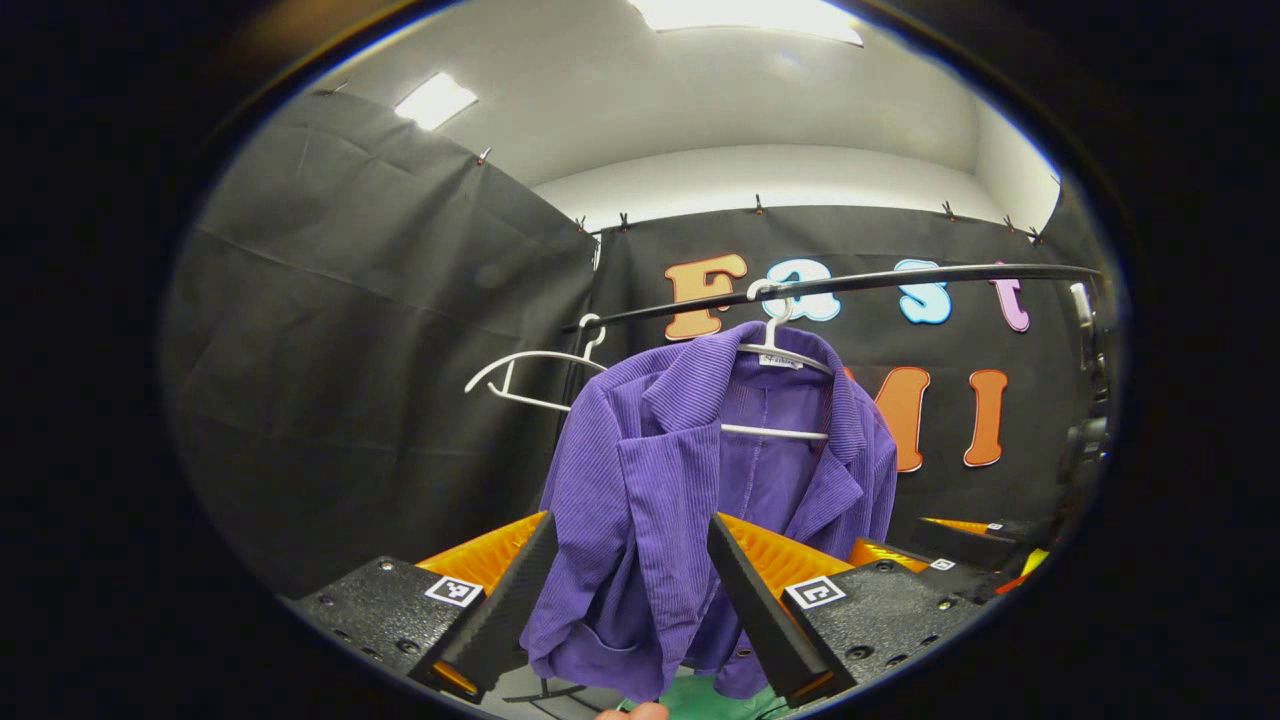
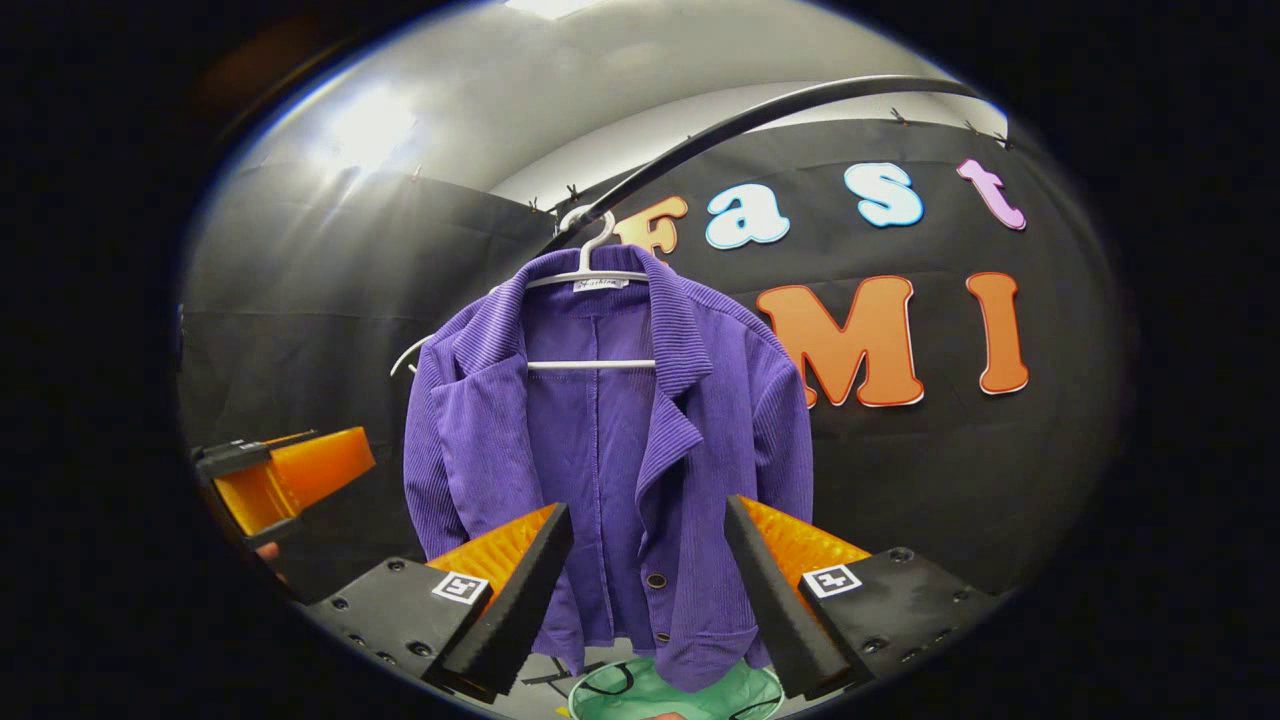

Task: Grasp the clothes on the hanger with both hands and then place them into the laundry hamper below.

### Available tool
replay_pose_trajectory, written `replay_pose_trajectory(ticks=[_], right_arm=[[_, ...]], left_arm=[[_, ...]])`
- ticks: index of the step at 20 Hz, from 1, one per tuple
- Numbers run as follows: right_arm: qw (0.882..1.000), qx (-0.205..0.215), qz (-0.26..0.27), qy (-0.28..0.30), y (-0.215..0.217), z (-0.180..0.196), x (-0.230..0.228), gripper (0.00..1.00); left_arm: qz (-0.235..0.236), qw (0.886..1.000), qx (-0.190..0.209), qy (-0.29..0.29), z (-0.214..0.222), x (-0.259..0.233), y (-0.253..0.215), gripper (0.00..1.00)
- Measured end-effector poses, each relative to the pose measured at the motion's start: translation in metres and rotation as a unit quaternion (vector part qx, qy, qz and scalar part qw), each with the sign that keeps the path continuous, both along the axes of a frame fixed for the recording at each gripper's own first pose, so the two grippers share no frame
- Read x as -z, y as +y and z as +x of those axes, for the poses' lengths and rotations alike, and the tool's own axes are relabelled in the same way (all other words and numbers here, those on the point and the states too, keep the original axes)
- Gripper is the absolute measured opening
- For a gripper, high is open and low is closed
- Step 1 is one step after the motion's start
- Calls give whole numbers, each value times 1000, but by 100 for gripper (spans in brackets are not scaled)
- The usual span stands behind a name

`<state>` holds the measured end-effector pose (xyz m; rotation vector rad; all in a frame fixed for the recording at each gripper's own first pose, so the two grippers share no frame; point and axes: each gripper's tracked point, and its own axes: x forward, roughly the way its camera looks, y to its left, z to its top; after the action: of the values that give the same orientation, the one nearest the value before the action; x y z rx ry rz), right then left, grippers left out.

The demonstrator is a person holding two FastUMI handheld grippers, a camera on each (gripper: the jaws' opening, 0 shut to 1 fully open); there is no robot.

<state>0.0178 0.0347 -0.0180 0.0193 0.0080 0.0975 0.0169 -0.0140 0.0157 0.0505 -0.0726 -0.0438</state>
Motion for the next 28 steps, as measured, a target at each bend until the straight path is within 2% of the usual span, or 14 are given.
replay_pose_trajectory(ticks=[2, 6, 7, 12, 13, 15, 18, 19, 20, 21, 24, 25, 26, 28], right_arm=[[1000, -11, 6, 5, 4, 21, 5, 94], [1000, -22, 10, 19, 15, 62, 23, 98], [999, -10, 12, 29, 13, 75, 31, 94], [997, 62, 35, 28, -15, 136, 43, 94], [997, 71, 31, 27, -23, 140, 43, 100], [996, 76, 40, 29, -36, 149, 40, 97], [996, 77, 39, 27, -65, 150, 34, 23], [996, 72, 50, 22, -71, 142, 26, 27], [996, 67, 58, 14, -74, 132, 17, 10], [996, 64, 62, 2, -82, 121, 5, 2], [995, 73, 54, -47, -102, 84, -33, 7], [994, 75, 51, -66, -108, 67, -49, 0], [993, 74, 49, -79, -111, 57, -63, 7], [992, 69, 44, -98, -115, 41, -84, 7]], left_arm=[[-1, 1000, -8, -2, -4, 0, 3, 91], [10, 999, -36, 10, -11, 7, 19, 91], [10, 999, -43, 13, -13, 9, 23, 91], [-10, 997, -65, 28, -15, 17, 34, 91], [-10, 997, -65, 28, -14, 17, 33, 91], [-9, 998, -59, 30, -12, 21, 28, 92], [-17, 999, -37, 35, 0, 29, 14, 95], [-22, 999, -28, 40, 4, 33, 7, 92], [-27, 998, -19, 45, 10, 38, 0, 92], [-33, 998, -9, 50, 16, 43, -9, 95], [-55, 996, 19, 70, 41, 60, -36, 92], [-61, 995, 26, 79, 49, 70, -45, 92], [-68, 994, 27, 86, 56, 78, -53, 92], [-82, 993, 21, 86, 82, 89, -69, 95]])
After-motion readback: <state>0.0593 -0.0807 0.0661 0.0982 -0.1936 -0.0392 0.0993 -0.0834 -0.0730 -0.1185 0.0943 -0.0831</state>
